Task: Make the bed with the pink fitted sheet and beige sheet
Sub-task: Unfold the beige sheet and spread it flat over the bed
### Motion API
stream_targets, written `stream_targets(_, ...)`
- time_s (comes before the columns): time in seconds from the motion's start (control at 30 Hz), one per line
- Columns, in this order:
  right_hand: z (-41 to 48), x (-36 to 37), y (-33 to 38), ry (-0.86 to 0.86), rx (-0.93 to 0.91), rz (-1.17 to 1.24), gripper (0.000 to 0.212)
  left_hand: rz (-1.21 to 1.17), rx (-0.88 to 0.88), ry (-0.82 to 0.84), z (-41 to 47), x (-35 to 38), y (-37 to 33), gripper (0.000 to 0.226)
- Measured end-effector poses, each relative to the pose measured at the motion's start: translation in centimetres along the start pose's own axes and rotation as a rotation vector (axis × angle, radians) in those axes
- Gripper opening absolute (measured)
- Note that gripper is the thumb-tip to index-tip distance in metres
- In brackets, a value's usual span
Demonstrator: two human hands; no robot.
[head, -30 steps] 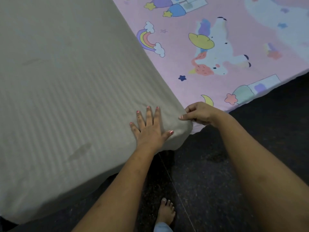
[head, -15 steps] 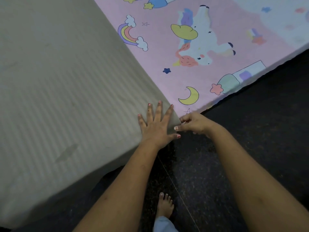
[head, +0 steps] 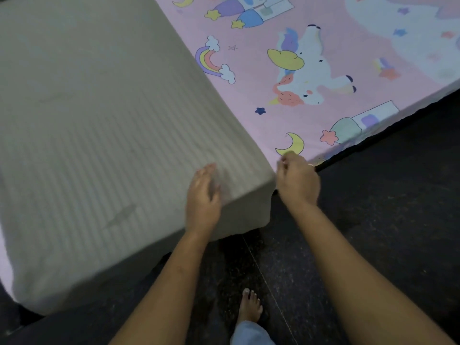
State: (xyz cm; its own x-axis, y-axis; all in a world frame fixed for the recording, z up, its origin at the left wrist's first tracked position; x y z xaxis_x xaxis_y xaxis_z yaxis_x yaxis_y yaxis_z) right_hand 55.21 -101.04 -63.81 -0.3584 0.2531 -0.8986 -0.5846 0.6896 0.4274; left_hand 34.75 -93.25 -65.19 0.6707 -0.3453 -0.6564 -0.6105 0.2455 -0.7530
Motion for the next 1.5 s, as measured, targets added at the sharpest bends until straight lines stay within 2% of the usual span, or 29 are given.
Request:
stream_targets(0.07, -2.0, 2.3, 4.7, -0.010, -0.189, 0.076, 0.027, 0.135, -0.099, -0.078, -0.9, -2.7, 4.0, 0.050)
stream_targets(0.13, -4.7, 5.7, 8.9, 0.130, -0.380, 0.042, 0.045, 0.320, -0.173, -0.079, -1.9, -5.2, 7.5, 0.052)
stream_targets(0.2, -7.0, 9.2, 11.3, 0.307, -0.538, -0.132, 0.058, 0.477, -0.232, -0.033, -3.1, -7.4, 9.9, 0.053)
stream_targets(0.27, -7.6, 11.4, 11.7, 0.373, -0.587, -0.250, 0.065, 0.558, -0.275, -0.017, -4.5, -9.6, 11.6, 0.055)
stream_targets(0.4, -6.7, 11.6, 11.4, 0.245, -0.524, -0.279, 0.077, 0.583, -0.405, -0.073, -8.0, -13.4, 15.0, 0.057)
stream_targets(0.57, -6.9, 12.5, 13.3, 0.230, -0.365, -0.345, 0.068, 0.566, -0.473, -0.193, -12.0, -17.5, 18.6, 0.066)
stream_targets(0.63, -8.8, 13.8, 16.0, 0.223, -0.382, -0.338, 0.070, 0.545, -0.480, -0.227, -13.0, -18.7, 19.9, 0.062)
stream_targets(0.7, -11.9, 15.7, 19.5, 0.247, -0.467, -0.330, 0.074, 0.533, -0.477, -0.248, -13.4, -19.5, 20.8, 0.058)
stream_targets(0.83, -19.6, 19.7, 26.9, 0.265, -0.640, -0.309, 0.067, 0.538, -0.464, -0.235, -14.4, -21.5, 22.5, 0.056)
stream_targets(1.03, -30.3, 24.2, 36.3, 0.359, -0.795, -0.275, 0.061, 0.584, -0.518, -0.050, -16.9, -27.8, 25.7, 0.053)
stream_targets(1.17, -31.5, 25.1, 40.2, 0.436, -1.050, -0.267, 0.059, 0.572, -0.484, 0.058, -16.7, -33.6, 27.9, 0.059)
stream_targets(1.23, -28.3, 24.7, 40.8, 0.374, -0.970, -0.248, 0.062, 0.555, -0.452, 0.068, -14.9, -35.6, 28.6, 0.059)
stream_targets(1.37, -19.3, 22.6, 37.7, 0.180, -0.497, -0.254, 0.068, 0.542, -0.340, 0.098, -10.0, -36.8, 29.2, 0.060)
stream_targets(1.43, -16.3, 22.4, 35.8, 0.199, -0.320, -0.318, 0.065, 0.492, -0.312, 0.101, -7.2, -36.6, 29.5, 0.059)
stream_targets(1.5, -15.6, 23.8, 36.4, 0.228, -0.290, -0.341, 0.065, 0.425, -0.310, 0.117, -4.6, -36.3, 29.9, 0.058)
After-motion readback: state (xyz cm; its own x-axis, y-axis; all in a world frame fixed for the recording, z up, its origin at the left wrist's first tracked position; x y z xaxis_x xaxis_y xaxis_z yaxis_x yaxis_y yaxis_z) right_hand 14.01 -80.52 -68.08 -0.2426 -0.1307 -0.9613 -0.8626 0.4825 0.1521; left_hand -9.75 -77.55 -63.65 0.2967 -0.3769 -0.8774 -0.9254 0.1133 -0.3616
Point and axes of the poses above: each hand's wrist, its own z-axis towards the middle knuckle, its own x-axis out of the palm, y = z × x, the point moved 5 cm from there along z, towards the middle knuckle
